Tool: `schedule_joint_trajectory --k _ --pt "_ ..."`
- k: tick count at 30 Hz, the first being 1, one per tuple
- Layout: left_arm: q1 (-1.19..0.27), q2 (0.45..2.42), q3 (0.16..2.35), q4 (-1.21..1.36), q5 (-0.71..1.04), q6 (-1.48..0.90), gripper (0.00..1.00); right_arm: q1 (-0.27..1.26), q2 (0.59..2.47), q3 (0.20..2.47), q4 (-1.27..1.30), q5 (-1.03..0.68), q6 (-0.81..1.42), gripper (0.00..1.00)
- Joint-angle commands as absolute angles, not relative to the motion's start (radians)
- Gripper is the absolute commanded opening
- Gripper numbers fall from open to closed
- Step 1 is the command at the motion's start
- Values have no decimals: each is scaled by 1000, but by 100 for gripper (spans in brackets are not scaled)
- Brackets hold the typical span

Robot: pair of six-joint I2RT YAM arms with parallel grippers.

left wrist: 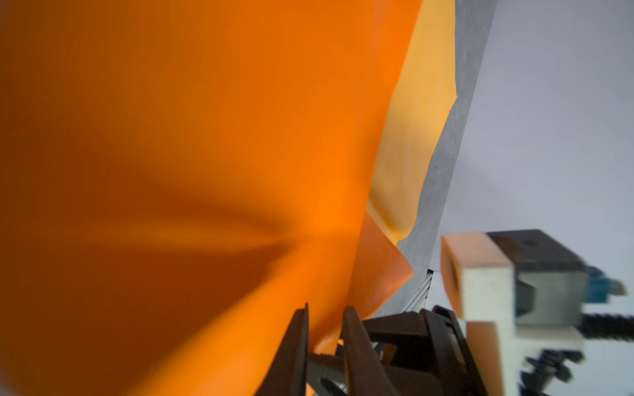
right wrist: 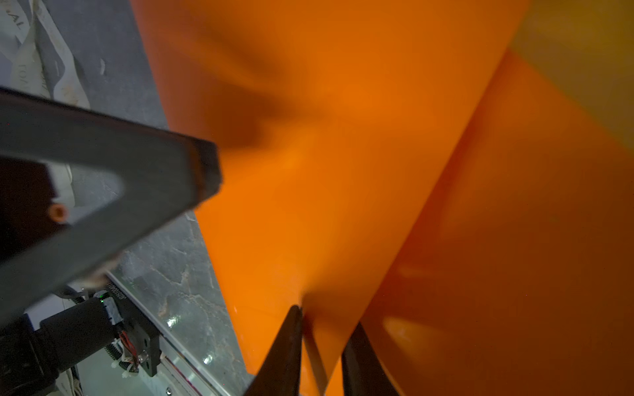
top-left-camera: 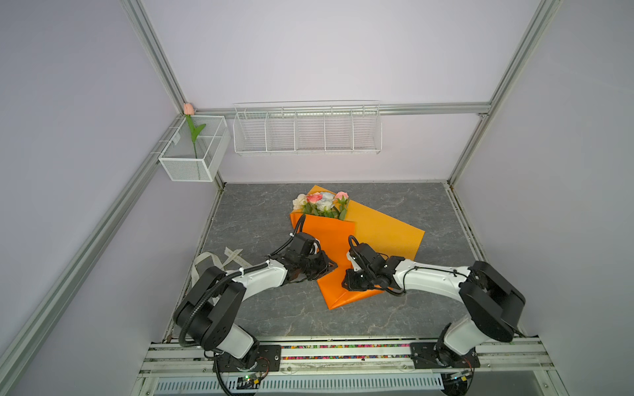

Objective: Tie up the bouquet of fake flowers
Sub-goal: 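Hold the wrapped sheet with the left gripper while the right gripper releases and moves away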

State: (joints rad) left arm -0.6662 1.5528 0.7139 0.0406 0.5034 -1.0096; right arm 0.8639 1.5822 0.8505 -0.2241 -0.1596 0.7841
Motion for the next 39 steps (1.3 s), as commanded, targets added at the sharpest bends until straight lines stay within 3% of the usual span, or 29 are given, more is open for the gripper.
schedule_joint_trajectory --k 1,5,14,20,28,39 --pt "-717 1562 766 38 528 -988 20 854 1534 872 -305 -105 789 30" --pt "-740 1626 748 95 544 -1021 20 821 1417 824 -383 -30 820 43" --pt "-790 1711 761 169 578 -1047 20 622 1155 693 -599 -29 820 51" --pt "-809 1742 797 180 623 -1037 20 377 1022 581 -647 -97 745 60" --pt "-814 1785 786 160 601 -1020 20 184 1078 595 -653 -224 620 62" --pt "-805 1796 742 309 678 -1057 19 106 1189 591 -521 -280 581 62"
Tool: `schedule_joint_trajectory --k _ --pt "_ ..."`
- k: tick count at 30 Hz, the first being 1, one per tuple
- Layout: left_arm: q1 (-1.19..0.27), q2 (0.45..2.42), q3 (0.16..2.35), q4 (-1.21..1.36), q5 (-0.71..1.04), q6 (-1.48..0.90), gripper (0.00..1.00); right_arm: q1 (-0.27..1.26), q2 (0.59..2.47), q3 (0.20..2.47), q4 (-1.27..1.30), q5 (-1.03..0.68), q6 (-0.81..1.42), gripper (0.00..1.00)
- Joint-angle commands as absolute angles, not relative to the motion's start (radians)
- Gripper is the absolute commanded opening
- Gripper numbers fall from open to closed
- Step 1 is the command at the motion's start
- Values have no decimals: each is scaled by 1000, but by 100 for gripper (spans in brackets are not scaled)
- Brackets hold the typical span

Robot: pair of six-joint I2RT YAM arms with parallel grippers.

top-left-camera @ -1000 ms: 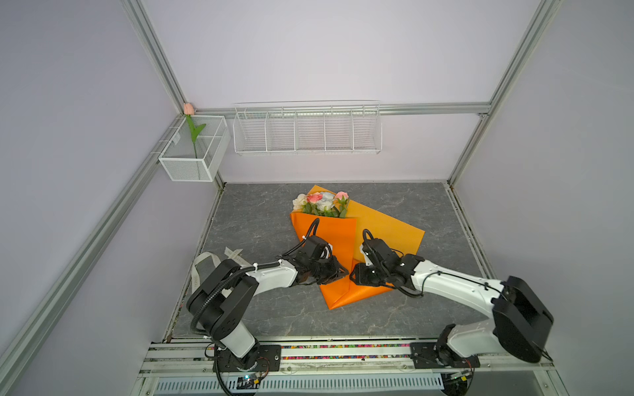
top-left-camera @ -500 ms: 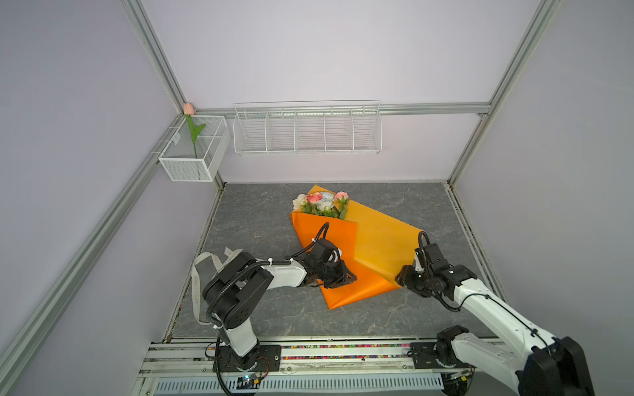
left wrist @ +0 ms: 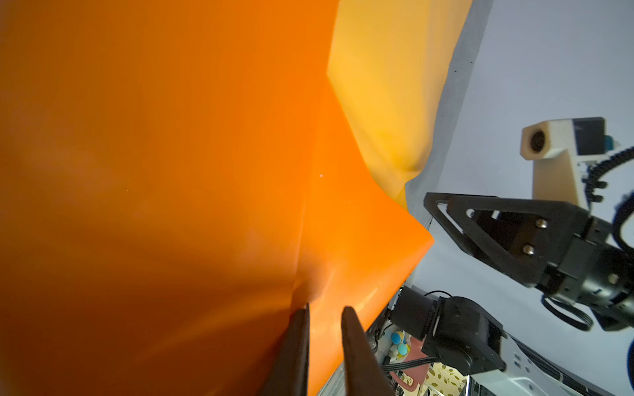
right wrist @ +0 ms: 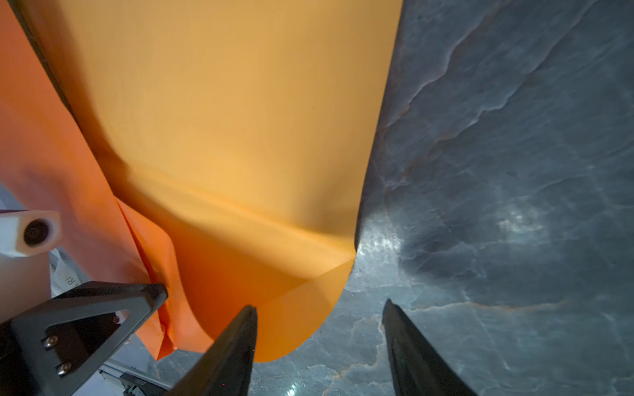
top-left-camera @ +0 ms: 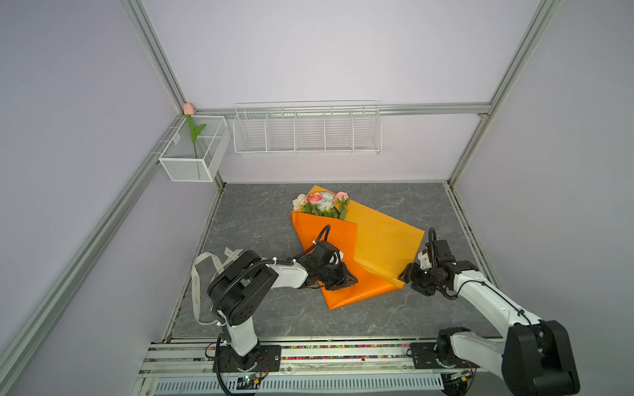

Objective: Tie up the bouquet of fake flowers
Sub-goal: 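Hold the wrapped sheet with the left gripper while the right gripper releases and moves away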

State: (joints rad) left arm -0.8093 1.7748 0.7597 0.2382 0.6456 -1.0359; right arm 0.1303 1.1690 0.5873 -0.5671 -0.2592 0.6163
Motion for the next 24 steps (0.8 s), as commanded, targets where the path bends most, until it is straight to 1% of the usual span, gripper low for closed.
schedule_joint_trajectory --k 1,3,7,9,12,15,18,22,24 --pt "-804 1802 743 298 671 -1053 18 90 1207 597 -510 -288 564 61" --pt "-804 1813 743 277 669 -1045 18 53 1240 610 -490 -309 542 58" --pt "-805 1830 745 228 654 -1017 16 5 1286 625 -411 -368 512 56" --pt "-805 1834 755 181 639 -989 16 -7 1310 639 -397 -348 500 56" --pt "-804 1852 756 172 633 -972 16 -49 1382 667 -373 -390 484 54" --pt "-804 1874 745 198 645 -975 16 -57 1438 688 -352 -419 480 52" --pt "-804 1876 732 207 640 -978 16 -59 1476 693 -353 -413 478 52" --pt "-804 1880 721 266 676 -997 16 -60 1518 681 -313 -420 479 52" --pt "-804 1877 728 270 700 -990 16 -61 1537 681 -293 -433 473 47"
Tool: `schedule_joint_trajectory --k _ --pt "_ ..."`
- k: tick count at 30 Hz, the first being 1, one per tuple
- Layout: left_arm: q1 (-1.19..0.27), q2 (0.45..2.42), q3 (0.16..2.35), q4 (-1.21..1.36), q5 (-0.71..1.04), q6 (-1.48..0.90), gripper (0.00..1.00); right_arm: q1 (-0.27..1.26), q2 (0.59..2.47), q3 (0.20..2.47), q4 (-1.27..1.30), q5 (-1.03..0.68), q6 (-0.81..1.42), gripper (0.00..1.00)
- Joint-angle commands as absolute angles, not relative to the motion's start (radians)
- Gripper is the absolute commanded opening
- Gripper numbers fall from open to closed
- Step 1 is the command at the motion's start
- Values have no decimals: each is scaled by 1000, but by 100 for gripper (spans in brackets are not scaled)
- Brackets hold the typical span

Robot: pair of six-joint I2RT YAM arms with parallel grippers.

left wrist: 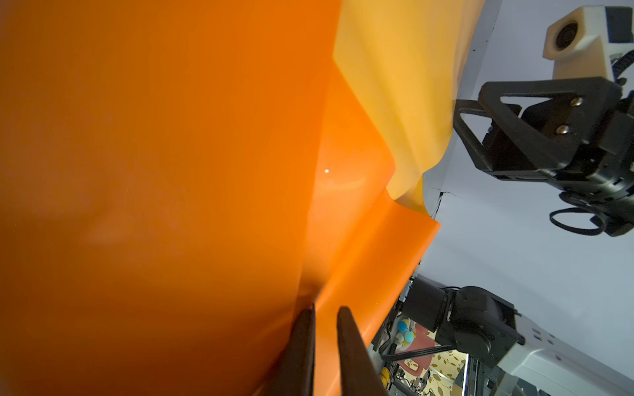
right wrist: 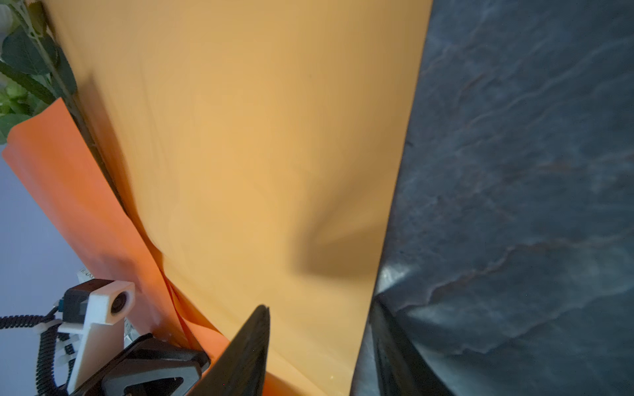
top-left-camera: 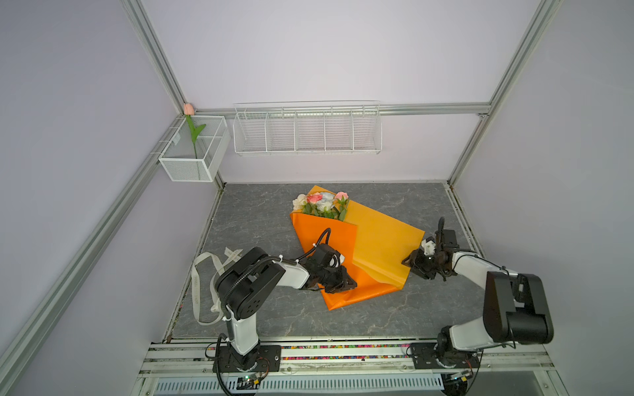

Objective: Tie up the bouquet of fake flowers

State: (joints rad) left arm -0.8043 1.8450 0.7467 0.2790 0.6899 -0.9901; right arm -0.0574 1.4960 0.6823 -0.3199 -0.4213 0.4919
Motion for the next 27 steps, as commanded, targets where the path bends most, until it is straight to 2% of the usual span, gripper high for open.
schedule_joint_trajectory --k 1,4,8,9,13,18,20,27 --pt "-802 1871 728 271 706 -990 17 -61 1542 682 -289 -431 474 46" --pt "-802 1848 721 256 721 -982 18 -64 1541 679 -268 -432 474 44" --pt "-802 1811 709 206 742 -944 21 -69 1536 680 -265 -433 467 33" --pt "-802 1798 704 196 741 -936 21 -71 1536 681 -263 -438 463 27" --pt "-801 1753 700 101 754 -865 24 -75 1541 681 -259 -443 459 22" --pt "-798 1765 746 -51 704 -766 26 -76 1549 683 -241 -459 456 22" --pt "-798 1780 744 16 742 -794 28 -76 1553 688 -239 -465 459 27" --pt "-790 1724 807 167 764 -881 39 -76 1538 681 -244 -460 452 28"
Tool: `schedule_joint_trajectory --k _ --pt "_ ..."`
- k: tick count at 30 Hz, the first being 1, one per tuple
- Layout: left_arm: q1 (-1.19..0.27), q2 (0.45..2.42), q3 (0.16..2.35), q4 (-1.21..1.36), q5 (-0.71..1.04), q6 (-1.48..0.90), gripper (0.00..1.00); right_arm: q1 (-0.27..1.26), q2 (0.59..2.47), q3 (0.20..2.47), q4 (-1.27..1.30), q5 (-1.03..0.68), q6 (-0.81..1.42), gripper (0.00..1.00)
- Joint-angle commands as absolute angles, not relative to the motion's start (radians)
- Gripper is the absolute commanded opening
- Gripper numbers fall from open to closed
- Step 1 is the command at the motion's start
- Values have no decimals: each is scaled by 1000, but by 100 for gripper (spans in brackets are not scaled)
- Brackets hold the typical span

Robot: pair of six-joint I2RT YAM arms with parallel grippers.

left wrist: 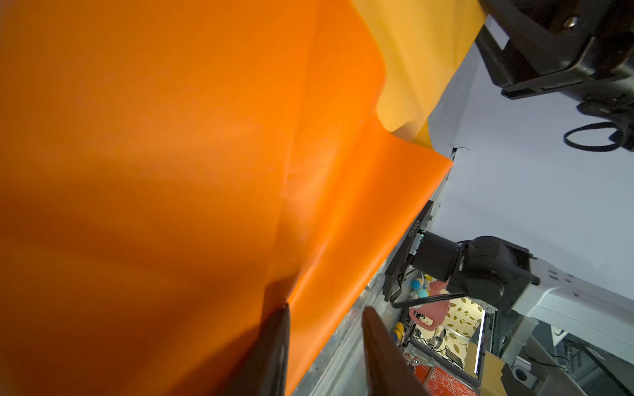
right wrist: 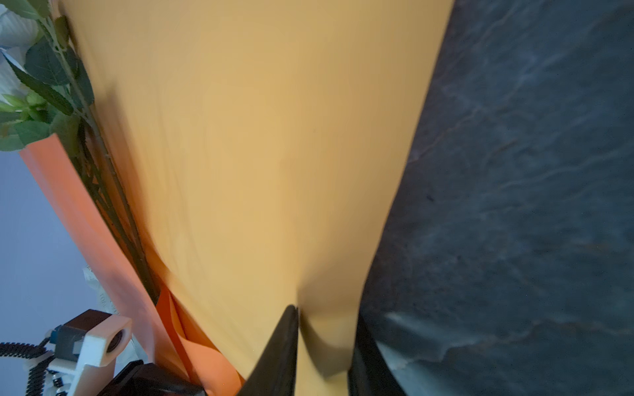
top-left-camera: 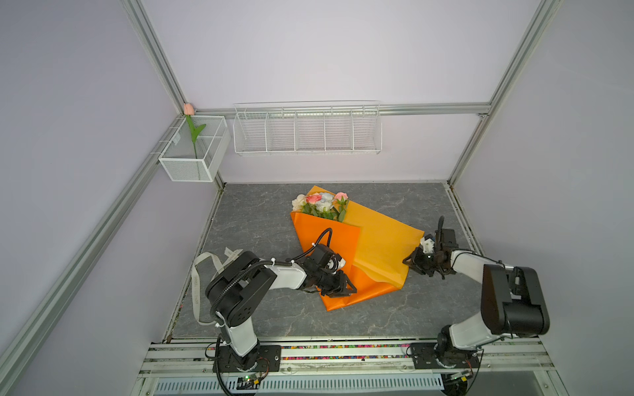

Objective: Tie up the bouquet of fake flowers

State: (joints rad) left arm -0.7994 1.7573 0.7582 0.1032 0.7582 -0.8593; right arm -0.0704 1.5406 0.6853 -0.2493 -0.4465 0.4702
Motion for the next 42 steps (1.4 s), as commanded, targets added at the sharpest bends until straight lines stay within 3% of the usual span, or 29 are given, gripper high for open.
schedule_joint_trajectory --k 1,4,11,17,34,42 --pt "-785 1712 815 173 760 -888 40 -76 1536 680 -245 -459 450 28" --pt "-772 1670 828 192 771 -903 41 -75 1529 676 -247 -455 448 27" --pt "-760 1537 785 -49 700 -770 41 -76 1527 686 -251 -459 446 28" --pt "-730 1390 644 -125 675 -746 31 -76 1513 687 -267 -453 437 28" --pt "-806 1739 713 148 758 -815 32 -76 1528 701 -265 -463 432 29" --pt "-808 1780 688 126 722 -800 31 -77 1560 694 -221 -484 440 30"
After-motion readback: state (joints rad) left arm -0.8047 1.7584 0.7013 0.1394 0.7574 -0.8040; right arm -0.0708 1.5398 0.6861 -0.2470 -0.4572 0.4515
